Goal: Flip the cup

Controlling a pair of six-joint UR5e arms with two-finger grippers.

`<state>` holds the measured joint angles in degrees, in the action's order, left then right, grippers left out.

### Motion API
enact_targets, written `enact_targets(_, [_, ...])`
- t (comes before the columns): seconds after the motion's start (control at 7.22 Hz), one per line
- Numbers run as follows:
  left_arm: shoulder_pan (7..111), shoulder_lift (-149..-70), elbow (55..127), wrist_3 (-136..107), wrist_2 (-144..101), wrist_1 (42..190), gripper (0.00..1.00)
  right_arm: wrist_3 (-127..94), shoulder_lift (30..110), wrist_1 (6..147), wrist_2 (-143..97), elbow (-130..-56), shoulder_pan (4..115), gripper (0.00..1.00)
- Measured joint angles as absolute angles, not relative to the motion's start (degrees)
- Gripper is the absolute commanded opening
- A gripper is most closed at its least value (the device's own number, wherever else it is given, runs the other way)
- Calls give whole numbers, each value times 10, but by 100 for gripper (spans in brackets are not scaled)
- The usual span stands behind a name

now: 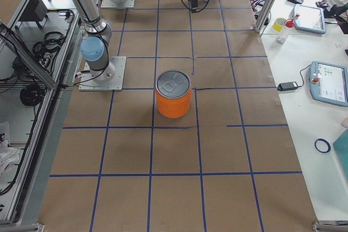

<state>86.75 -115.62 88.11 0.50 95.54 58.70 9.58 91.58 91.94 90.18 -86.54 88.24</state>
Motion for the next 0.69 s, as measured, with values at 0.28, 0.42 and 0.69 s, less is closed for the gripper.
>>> enact_targets(0.28, [868,-1095,838,-16,953,712,100,96,916,919,901,-866,882,100])
enact_targets(0.42, [870,-1057,815,-44,950,781,100,97,916,919,901,-866,882,100])
enact_targets(0.69, [874,-979,817,-76,937,878,100,97,916,919,901,-865,882,100])
